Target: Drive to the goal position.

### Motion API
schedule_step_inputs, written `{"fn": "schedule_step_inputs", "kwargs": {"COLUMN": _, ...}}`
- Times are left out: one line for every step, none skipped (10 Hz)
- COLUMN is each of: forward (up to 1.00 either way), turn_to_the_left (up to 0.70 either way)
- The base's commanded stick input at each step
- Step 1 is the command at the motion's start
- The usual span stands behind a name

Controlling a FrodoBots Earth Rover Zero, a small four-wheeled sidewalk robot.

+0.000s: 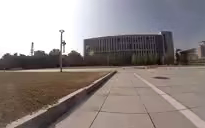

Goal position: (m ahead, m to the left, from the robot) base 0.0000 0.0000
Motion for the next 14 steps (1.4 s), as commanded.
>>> {"fn": "schedule_step_inputs", "kwargs": {"forward": 0.01, "turn_to_the_left": 0.0}}
{"fn": "schedule_step_inputs", "kwargs": {"forward": 0.02, "turn_to_the_left": 0.0}}
{"fn": "schedule_step_inputs", "kwargs": {"forward": 0.04, "turn_to_the_left": 0.0}}
{"fn": "schedule_step_inputs", "kwargs": {"forward": 0.04, "turn_to_the_left": 0.0}}
{"fn": "schedule_step_inputs", "kwargs": {"forward": 0.03, "turn_to_the_left": 0.0}}
{"fn": "schedule_step_inputs", "kwargs": {"forward": 0.0, "turn_to_the_left": 0.0}}
{"fn": "schedule_step_inputs", "kwargs": {"forward": 0.02, "turn_to_the_left": 0.0}}
{"fn": "schedule_step_inputs", "kwargs": {"forward": 0.04, "turn_to_the_left": 0.0}}
{"fn": "schedule_step_inputs", "kwargs": {"forward": 0.0, "turn_to_the_left": 0.0}}
{"fn": "schedule_step_inputs", "kwargs": {"forward": 0.02, "turn_to_the_left": 0.0}}
{"fn": "schedule_step_inputs", "kwargs": {"forward": 0.04, "turn_to_the_left": 0.0}}
{"fn": "schedule_step_inputs", "kwargs": {"forward": 0.04, "turn_to_the_left": 0.0}}
{"fn": "schedule_step_inputs", "kwargs": {"forward": 0.04, "turn_to_the_left": 0.0}}
{"fn": "schedule_step_inputs", "kwargs": {"forward": 0.04, "turn_to_the_left": 0.0}}
